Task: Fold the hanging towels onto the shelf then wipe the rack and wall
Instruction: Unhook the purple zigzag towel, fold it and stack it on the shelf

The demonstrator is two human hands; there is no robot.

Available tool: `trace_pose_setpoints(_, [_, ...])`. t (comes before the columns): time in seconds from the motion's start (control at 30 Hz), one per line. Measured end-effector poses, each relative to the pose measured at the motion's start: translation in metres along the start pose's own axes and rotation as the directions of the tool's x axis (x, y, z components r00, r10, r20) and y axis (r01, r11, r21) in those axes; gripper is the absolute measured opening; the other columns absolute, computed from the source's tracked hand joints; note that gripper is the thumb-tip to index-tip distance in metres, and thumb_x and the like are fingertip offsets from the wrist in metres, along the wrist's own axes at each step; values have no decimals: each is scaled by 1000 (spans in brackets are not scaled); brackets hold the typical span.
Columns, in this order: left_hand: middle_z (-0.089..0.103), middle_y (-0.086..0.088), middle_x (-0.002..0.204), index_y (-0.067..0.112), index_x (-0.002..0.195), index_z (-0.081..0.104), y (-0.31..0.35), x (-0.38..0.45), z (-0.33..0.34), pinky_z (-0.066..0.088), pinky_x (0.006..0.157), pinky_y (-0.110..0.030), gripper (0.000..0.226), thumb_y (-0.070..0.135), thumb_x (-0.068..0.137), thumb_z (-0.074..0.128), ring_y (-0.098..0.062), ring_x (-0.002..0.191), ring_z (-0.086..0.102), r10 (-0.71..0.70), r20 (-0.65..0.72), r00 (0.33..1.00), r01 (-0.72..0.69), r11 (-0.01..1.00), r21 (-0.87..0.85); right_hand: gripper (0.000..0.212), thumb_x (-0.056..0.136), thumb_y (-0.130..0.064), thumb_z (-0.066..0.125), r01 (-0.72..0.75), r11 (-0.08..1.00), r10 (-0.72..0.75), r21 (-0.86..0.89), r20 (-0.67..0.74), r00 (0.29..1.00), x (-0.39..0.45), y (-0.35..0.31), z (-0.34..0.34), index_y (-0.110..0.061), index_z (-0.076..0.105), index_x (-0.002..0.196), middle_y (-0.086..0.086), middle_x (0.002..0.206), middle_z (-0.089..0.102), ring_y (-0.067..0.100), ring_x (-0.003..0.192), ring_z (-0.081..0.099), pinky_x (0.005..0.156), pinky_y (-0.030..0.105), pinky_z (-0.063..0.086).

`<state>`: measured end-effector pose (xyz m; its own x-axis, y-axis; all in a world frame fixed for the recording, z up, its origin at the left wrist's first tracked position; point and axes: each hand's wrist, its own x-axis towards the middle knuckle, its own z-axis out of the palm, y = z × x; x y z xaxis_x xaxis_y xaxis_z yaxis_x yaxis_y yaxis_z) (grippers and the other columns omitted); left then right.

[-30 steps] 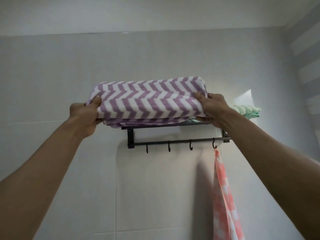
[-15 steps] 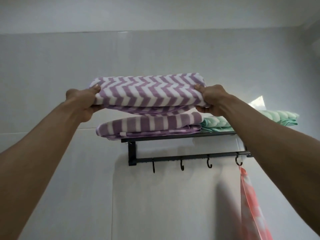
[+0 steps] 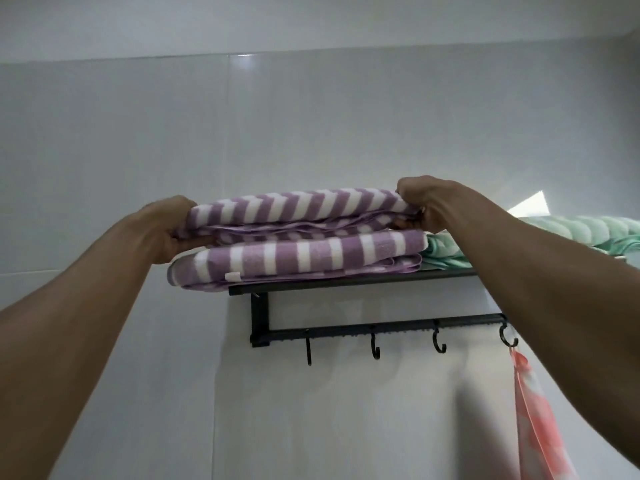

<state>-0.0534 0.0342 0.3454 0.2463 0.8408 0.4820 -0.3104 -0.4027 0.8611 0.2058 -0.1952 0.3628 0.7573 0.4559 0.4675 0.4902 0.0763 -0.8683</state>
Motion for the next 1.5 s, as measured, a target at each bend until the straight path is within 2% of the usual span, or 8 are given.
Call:
trace_pose_setpoints(0.23, [59, -16, 88, -6, 109, 54, 7, -1, -7, 55, 40, -26, 24, -15, 87, 54, -27, 71, 65, 99, -181, 979, -111, 992, -56, 23, 99, -6, 30, 41, 999, -40, 24, -70, 997, 8, -7, 5, -2, 51, 92, 16, 96, 62, 22, 71, 64, 46, 25, 56])
trace_pose_setpoints(0.4, [60, -14, 96, 10, 115, 53, 2, -4, -6, 60, 62, -37, 38, 43, 96, 49, -28, 81, 65, 84, -79, 993, -85, 996, -12, 25, 101, -10, 29, 36, 998, -32, 55, -83, 996, 7, -4, 5, -1, 51, 95, 15, 87, 60, 19, 62, 59, 66, 28, 57])
trace_pose_setpoints(0.57, [62, -13, 88, 3, 94, 65, 2, 2, -1, 49, 43, -21, 13, 8, 83, 64, -20, 61, 59, 170, -222, 960, -155, 984, 83, 20, 96, -11, 32, 104, 994, -102, 11, -124, 987, 1, -7, 7, -5, 51, 92, 15, 92, 58, 22, 64, 58, 56, 31, 55])
trace_pose_setpoints(0.77, [58, -23, 122, 2, 123, 58, -9, -3, 0, 49, 94, -49, 73, 62, 89, 34, -43, 109, 57, 327, -385, 863, -89, 849, 521, 61, 94, -50, 30, 209, 900, -335, -384, -301, 893, -2, 6, 5, -5, 59, 122, 18, 119, 61, 41, 109, 59, 100, 47, 50])
trace_pose_setpoints(0.93, [65, -20, 123, 20, 112, 74, -2, -13, 10, 41, 100, -51, 66, 60, 97, 25, -41, 111, 57, 686, -67, 725, -449, 544, 709, 63, 102, -53, 22, 410, 709, -617, -574, -223, 755, -17, 0, 15, -12, 66, 86, 13, 95, 65, 35, 89, 57, 90, 47, 47])
trace_pose_setpoints(1.07, [68, -18, 101, 21, 95, 73, -9, -19, 12, 36, 94, -50, 62, 56, 101, 23, -38, 98, 59, 661, 79, 746, -369, 312, 875, 61, 102, -55, 16, 385, 617, -625, -686, -131, 769, -24, 10, 25, -15, 56, 82, 14, 97, 65, 34, 91, 57, 97, 54, 44])
trace_pose_setpoints(1.27, [67, -21, 106, 15, 100, 71, -10, -27, 11, 36, 96, -53, 61, 48, 103, 20, -41, 106, 55, 706, 67, 705, -378, 294, 878, 54, 105, -46, 18, 405, 594, -647, -695, -113, 754, -40, 12, 24, -15, 62, 106, 16, 113, 64, 37, 111, 54, 98, 55, 43])
trace_pose_setpoints(1.5, [67, -23, 113, 12, 110, 70, -17, -57, 22, 39, 93, -53, 50, 39, 101, 29, -42, 106, 56, 803, 16, 596, -452, 319, 833, 33, 102, -35, 33, 445, 572, -702, -689, -130, 700, -64, 26, 16, -20, 63, 95, 8, 105, 64, 30, 99, 54, 83, 46, 47])
